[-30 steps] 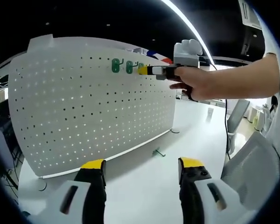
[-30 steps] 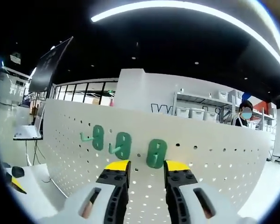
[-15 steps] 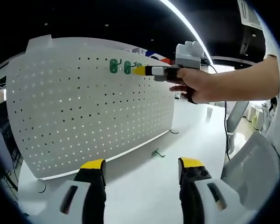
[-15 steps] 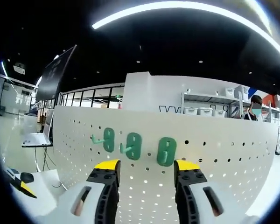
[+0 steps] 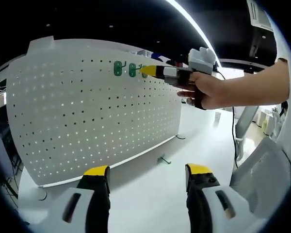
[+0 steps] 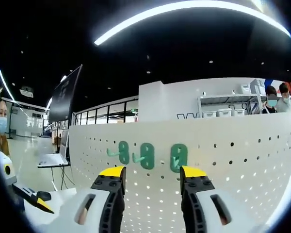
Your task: Insert the hook assembly into the mounting plate slot until the hook locks in place.
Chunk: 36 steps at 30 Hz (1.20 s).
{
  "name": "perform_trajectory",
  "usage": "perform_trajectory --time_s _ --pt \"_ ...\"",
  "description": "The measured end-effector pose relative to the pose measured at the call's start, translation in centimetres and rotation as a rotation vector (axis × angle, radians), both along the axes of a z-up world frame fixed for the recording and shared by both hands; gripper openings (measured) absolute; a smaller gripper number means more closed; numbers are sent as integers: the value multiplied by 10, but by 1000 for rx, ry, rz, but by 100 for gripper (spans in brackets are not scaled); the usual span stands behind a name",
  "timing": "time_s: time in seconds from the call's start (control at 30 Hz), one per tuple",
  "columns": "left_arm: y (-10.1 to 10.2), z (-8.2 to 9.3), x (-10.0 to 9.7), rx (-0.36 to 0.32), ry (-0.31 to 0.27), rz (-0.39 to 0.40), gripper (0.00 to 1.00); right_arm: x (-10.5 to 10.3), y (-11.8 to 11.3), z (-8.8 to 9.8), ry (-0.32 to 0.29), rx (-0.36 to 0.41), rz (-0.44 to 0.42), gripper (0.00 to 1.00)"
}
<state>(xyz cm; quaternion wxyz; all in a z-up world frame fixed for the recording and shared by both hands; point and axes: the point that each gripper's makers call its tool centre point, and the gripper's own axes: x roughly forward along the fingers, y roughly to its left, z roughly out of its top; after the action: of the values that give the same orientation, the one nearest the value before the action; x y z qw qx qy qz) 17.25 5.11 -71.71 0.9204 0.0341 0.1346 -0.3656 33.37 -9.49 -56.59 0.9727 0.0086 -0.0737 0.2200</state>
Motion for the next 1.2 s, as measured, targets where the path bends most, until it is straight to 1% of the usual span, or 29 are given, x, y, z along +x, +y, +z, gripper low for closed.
perform_trajectory --time_s 0.13,0.23,0.3,0.43,0.63,0.77,1.2 --pt "-1 2 1 -1 -4 -4 65 -1 -2 0 -1 -2 4 43" --pt "0 1 2 0 -3 -3 65 -7 0 -3 2 -21 18 44" --pt "-1 0 1 1 -2 -5 65 -12 0 -7 2 -45 25 44" --pt "-2 -1 0 2 -2 -9 65 -18 -5 -14 14 -44 28 45" --pt "-3 -2 -2 4 -1 -18 66 -31 -10 -24 23 -72 40 46" --pt "-2 -2 -3 7 -1 -19 66 -35 -14 -27 32 -73 42 47" --pt "1 -3 -6 2 2 -21 67 -58 -24 -48 71 -94 48 51"
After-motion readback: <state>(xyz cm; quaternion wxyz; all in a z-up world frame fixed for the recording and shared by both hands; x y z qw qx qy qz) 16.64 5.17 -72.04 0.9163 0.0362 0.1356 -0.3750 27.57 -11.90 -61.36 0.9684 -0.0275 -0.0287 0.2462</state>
